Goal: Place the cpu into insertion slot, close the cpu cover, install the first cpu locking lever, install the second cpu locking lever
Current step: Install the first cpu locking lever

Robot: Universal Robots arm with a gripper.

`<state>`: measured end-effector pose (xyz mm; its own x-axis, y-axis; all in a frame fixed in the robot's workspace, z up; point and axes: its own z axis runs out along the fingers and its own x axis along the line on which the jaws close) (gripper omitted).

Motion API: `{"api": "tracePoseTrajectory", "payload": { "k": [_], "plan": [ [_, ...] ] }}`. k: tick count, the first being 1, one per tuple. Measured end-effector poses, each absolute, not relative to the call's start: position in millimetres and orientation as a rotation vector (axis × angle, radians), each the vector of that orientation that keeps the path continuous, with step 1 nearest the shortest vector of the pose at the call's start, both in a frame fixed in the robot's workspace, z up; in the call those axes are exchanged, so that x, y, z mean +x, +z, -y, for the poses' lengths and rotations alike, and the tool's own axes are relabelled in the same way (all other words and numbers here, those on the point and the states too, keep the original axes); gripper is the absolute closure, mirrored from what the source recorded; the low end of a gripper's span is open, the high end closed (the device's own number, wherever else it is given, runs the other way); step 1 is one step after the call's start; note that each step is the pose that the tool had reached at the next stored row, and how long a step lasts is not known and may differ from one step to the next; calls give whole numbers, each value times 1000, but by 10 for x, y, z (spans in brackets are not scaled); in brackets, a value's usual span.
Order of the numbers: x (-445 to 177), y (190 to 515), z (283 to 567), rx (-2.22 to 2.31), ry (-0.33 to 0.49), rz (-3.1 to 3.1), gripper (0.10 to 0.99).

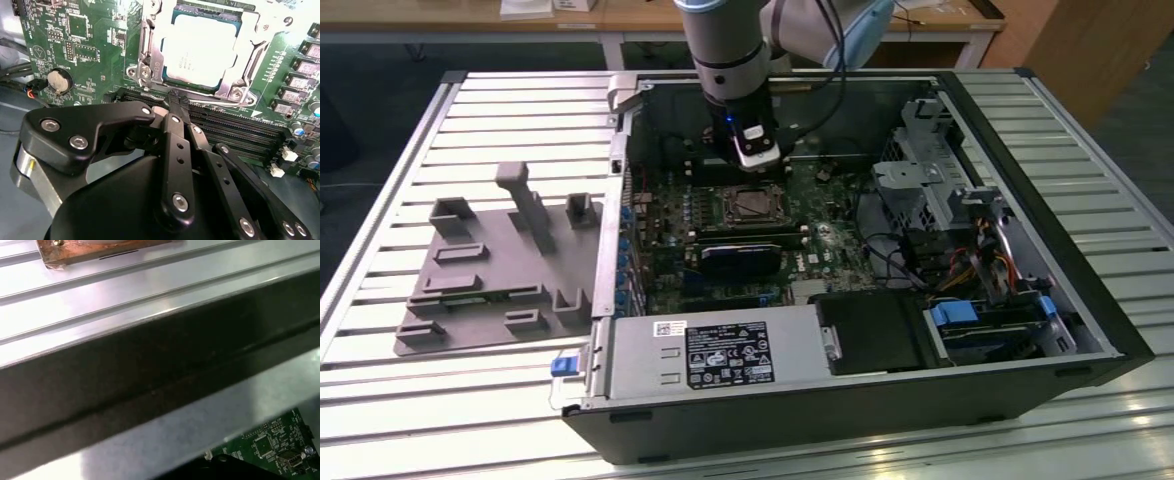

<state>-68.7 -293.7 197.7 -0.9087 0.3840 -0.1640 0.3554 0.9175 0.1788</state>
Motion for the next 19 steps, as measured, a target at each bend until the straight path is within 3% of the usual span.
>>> {"api": "tracePoseTrajectory", "payload": {
  "k": [19],
  "plan": [
    [-621, 1949, 2938, 618, 193, -2868, 984]
  ]
}}
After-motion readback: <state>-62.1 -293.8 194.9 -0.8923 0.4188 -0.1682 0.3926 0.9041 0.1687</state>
